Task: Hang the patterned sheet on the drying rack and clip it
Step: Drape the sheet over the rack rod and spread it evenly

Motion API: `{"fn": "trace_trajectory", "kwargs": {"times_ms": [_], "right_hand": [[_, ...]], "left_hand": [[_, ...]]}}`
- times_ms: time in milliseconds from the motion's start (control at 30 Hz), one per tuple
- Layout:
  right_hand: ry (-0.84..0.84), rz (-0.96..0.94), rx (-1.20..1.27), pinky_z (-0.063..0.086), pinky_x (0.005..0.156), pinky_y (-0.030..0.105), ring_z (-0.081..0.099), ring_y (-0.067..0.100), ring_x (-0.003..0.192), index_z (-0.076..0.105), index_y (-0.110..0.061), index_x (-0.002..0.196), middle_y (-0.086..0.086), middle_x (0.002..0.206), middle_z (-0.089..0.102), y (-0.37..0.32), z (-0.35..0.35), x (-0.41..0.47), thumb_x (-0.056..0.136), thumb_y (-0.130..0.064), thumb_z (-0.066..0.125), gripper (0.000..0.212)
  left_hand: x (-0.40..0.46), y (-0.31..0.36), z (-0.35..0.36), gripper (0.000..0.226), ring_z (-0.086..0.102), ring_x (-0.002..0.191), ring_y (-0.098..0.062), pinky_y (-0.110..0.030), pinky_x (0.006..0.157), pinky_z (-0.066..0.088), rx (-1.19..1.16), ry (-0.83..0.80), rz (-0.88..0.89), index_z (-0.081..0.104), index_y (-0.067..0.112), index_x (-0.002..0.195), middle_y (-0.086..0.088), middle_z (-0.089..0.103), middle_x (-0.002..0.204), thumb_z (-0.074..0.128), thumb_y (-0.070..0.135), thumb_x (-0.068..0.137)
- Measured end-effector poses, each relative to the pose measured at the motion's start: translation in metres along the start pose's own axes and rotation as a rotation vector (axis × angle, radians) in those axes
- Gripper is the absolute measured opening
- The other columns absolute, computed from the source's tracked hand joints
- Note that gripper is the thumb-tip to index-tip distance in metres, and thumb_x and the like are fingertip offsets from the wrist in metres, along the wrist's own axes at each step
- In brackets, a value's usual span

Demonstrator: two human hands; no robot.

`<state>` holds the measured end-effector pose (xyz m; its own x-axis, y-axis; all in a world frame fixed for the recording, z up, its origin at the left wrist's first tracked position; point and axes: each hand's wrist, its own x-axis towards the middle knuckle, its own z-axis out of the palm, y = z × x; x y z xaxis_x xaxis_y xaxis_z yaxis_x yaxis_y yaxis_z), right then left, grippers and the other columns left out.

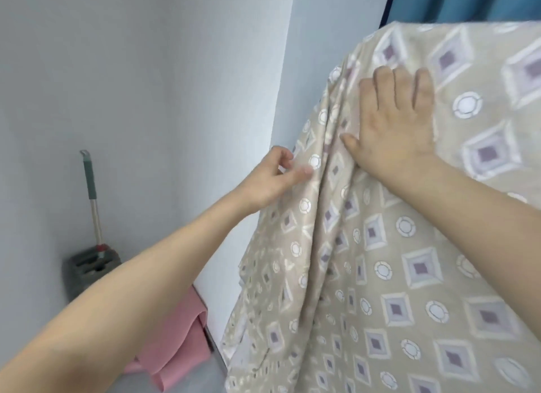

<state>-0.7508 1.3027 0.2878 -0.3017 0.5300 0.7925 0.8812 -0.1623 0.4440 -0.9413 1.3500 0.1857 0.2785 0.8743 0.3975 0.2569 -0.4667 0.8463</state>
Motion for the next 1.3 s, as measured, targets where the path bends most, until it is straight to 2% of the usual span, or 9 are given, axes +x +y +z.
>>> {"fn": "trace_trajectory", "kwargs": {"times_ms": [133, 233, 400, 500, 600, 833, 933, 1033, 1300], "right_hand": [[0.039, 0.136, -0.084, 0.024, 0.088, 0.046, 0.047, 0.033, 0.098, 0.049, -0.002, 0.106, 0.019, 0.106, 0.050, 0.019, -0.003, -0.002, 0.077, -0.047, 0.063, 0.056], [0.003, 0.194, -0.103, 0.025, 0.082, 0.045, 0.048, 0.032, 0.092, 0.055, -0.003, 0.098, 0.017, 0.097, 0.052, 0.027, -0.005, -0.005, 0.082, -0.048, 0.059, 0.048], [-0.272, 0.190, 0.023, 0.036, 0.085, 0.039, 0.057, 0.029, 0.103, 0.059, -0.010, 0.108, 0.011, 0.107, 0.065, 0.019, -0.015, -0.005, 0.098, -0.051, 0.033, 0.050], [-0.365, 0.291, 0.291, 0.040, 0.083, 0.037, 0.062, 0.028, 0.104, 0.059, -0.013, 0.108, 0.009, 0.110, 0.066, 0.008, -0.011, 0.002, 0.099, -0.045, 0.036, 0.041], [-0.458, 0.386, 0.406, 0.039, 0.081, 0.036, 0.060, 0.031, 0.108, 0.059, -0.013, 0.108, 0.011, 0.116, 0.063, 0.006, -0.005, 0.011, 0.099, -0.038, 0.037, 0.035], [-0.430, 0.395, 0.592, 0.034, 0.070, 0.032, 0.058, 0.032, 0.093, 0.046, -0.014, 0.079, 0.010, 0.096, 0.061, 0.005, 0.002, 0.008, 0.095, -0.022, 0.038, 0.019], [-0.437, 0.380, 0.632, 0.035, 0.069, 0.032, 0.057, 0.031, 0.088, 0.041, -0.017, 0.069, 0.005, 0.087, 0.056, 0.005, 0.002, 0.009, 0.094, -0.023, 0.040, 0.026], [-0.464, 0.347, 0.638, 0.037, 0.069, 0.031, 0.055, 0.029, 0.083, 0.037, -0.018, 0.064, 0.004, 0.083, 0.054, 0.005, 0.000, 0.009, 0.092, -0.024, 0.043, 0.030], [-0.658, 0.333, 0.666, 0.044, 0.061, 0.026, 0.065, 0.028, 0.073, 0.042, -0.018, 0.065, 0.001, 0.063, 0.054, 0.009, -0.005, 0.008, 0.088, -0.017, 0.046, 0.023]], "left_hand": [[0.004, 0.023, 0.026, 0.057, 0.055, 0.081, -0.010, -0.031, 0.078, 0.048, 0.098, -0.061, 0.049, 0.052, 0.022, 0.098, 0.009, 0.054, 0.093, 0.066, 0.070, 0.070], [0.011, 0.031, 0.029, 0.029, 0.057, 0.074, -0.020, -0.031, 0.063, 0.044, 0.586, -0.113, 0.039, 0.051, 0.020, 0.076, 0.006, 0.057, 0.078, 0.061, 0.047, 0.081], [0.034, 0.054, -0.015, 0.032, 0.061, 0.073, -0.030, -0.032, 0.062, 0.045, 0.589, 0.195, -0.091, 0.050, 0.015, 0.079, -0.001, 0.061, 0.075, 0.046, 0.044, 0.091], [0.029, 0.072, 0.001, 0.058, 0.059, 0.060, -0.022, -0.029, 0.057, 0.043, 0.576, -0.106, -0.168, 0.052, 0.015, 0.074, 0.003, 0.057, 0.064, 0.054, 0.073, 0.078], [0.032, 0.051, 0.021, 0.038, 0.058, 0.058, -0.018, -0.027, 0.056, 0.043, 0.848, -0.233, -0.214, 0.051, 0.017, 0.071, 0.003, 0.058, 0.066, 0.054, 0.053, 0.083], [0.070, -0.002, -0.065, 0.029, 0.055, 0.104, -0.039, -0.042, 0.084, 0.044, 0.943, 0.562, -0.291, 0.054, 0.004, 0.110, -0.019, 0.058, 0.113, 0.052, 0.022, 0.088], [0.067, -0.004, -0.055, 0.024, 0.052, 0.085, -0.037, -0.046, 0.075, 0.044, 1.031, 0.689, 0.211, 0.056, 0.004, 0.101, -0.016, 0.054, 0.096, 0.052, 0.019, 0.082], [0.050, 0.015, -0.014, 0.026, 0.047, 0.082, -0.024, -0.039, 0.075, 0.040, 0.932, 0.355, 0.526, 0.053, 0.017, 0.089, 0.000, 0.051, 0.087, 0.050, 0.043, 0.089], [0.053, 0.012, 0.023, 0.033, 0.056, 0.085, -0.028, -0.031, 0.063, 0.032, 0.849, 0.082, 0.280, 0.038, 0.016, 0.074, 0.003, 0.043, 0.074, 0.039, 0.033, 0.103]]}}
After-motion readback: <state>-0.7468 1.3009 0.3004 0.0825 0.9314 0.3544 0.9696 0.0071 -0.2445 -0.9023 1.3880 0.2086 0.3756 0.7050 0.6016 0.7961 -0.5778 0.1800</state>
